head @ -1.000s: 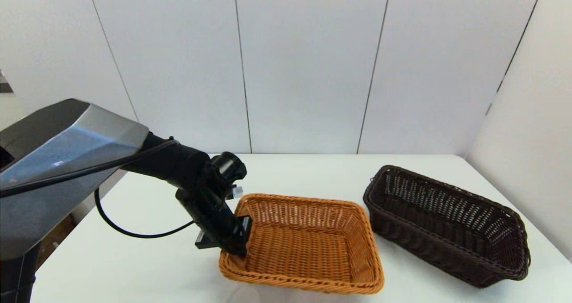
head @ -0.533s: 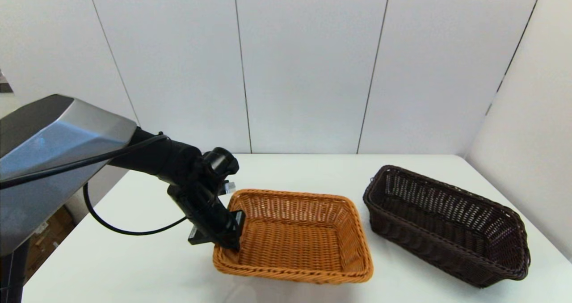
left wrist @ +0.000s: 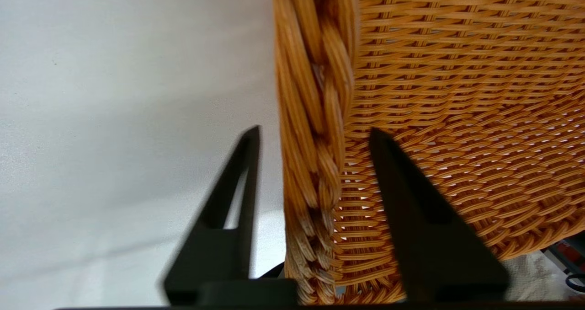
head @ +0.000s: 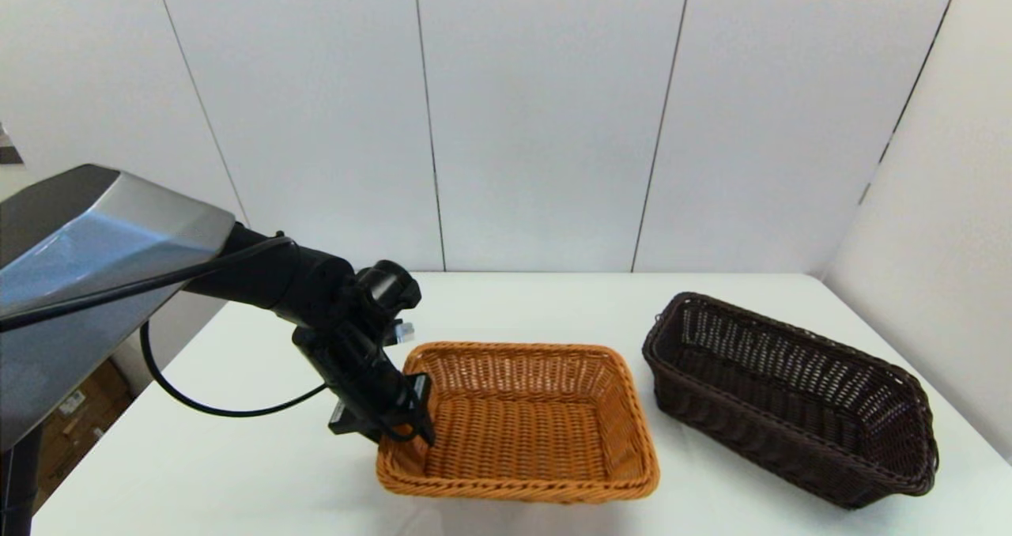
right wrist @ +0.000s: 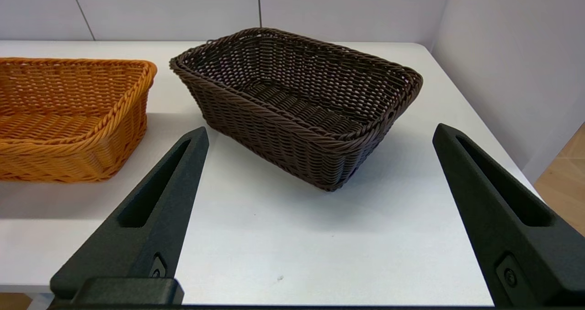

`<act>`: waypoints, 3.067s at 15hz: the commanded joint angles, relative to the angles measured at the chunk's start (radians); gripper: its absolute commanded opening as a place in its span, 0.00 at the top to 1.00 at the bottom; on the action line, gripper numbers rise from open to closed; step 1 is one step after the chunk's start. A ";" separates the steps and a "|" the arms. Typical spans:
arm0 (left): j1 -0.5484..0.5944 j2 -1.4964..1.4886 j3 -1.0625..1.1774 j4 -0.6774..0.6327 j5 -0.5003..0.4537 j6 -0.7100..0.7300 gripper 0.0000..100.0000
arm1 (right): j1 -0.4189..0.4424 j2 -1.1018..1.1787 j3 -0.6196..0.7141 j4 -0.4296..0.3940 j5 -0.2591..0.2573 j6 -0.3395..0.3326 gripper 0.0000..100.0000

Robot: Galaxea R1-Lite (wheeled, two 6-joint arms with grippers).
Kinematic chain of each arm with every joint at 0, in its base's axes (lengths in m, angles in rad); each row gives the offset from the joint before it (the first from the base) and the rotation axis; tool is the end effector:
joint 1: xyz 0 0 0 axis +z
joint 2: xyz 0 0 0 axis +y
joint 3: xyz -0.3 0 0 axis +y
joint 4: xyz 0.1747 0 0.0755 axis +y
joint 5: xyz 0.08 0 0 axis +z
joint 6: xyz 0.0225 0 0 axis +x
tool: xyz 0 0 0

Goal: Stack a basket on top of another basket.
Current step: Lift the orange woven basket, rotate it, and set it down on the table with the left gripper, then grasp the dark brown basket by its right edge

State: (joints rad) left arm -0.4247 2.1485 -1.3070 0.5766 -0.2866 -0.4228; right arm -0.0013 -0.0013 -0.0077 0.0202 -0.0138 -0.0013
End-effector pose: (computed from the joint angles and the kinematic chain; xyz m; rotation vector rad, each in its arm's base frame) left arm 0.3181 -0.1508 0.0710 -0.2342 1.5352 -0.2714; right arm -0.0235 -0.0003 0.0755 -0.0014 0.0112 -0.0151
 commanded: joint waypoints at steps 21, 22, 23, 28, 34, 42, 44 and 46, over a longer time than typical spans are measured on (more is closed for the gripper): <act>0.667 -0.849 0.052 0.407 0.023 0.447 0.00 | 0.000 0.000 0.002 -0.002 0.000 0.001 0.00; 0.659 -0.921 0.112 0.370 0.021 0.444 0.00 | 0.000 0.000 0.002 -0.002 0.000 0.001 0.00; 0.639 -0.989 0.160 0.362 0.020 0.441 0.00 | 0.000 0.000 0.002 -0.003 0.000 0.001 0.00; 0.606 -1.365 0.361 0.359 0.015 0.443 0.00 | 0.000 0.000 0.003 -0.011 -0.002 0.007 0.00; 0.514 -1.592 0.509 0.373 0.014 0.441 0.00 | 0.000 0.000 0.005 -0.013 -0.003 0.012 0.00; 0.423 -1.931 0.713 0.310 0.078 0.443 0.00 | 0.000 0.000 0.005 -0.013 -0.002 0.012 0.00; 0.425 -2.007 0.881 0.094 0.185 0.446 0.00 | 0.000 0.000 0.003 -0.013 -0.003 0.012 0.00; 0.425 -2.052 1.011 -0.106 0.261 0.447 0.00 | 0.001 0.000 0.003 -0.013 -0.003 0.012 0.00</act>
State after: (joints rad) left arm 0.0053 0.2068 -0.4660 0.7360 -0.1332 0.0219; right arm -0.0009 -0.0013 -0.0036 0.0077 -0.0172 0.0109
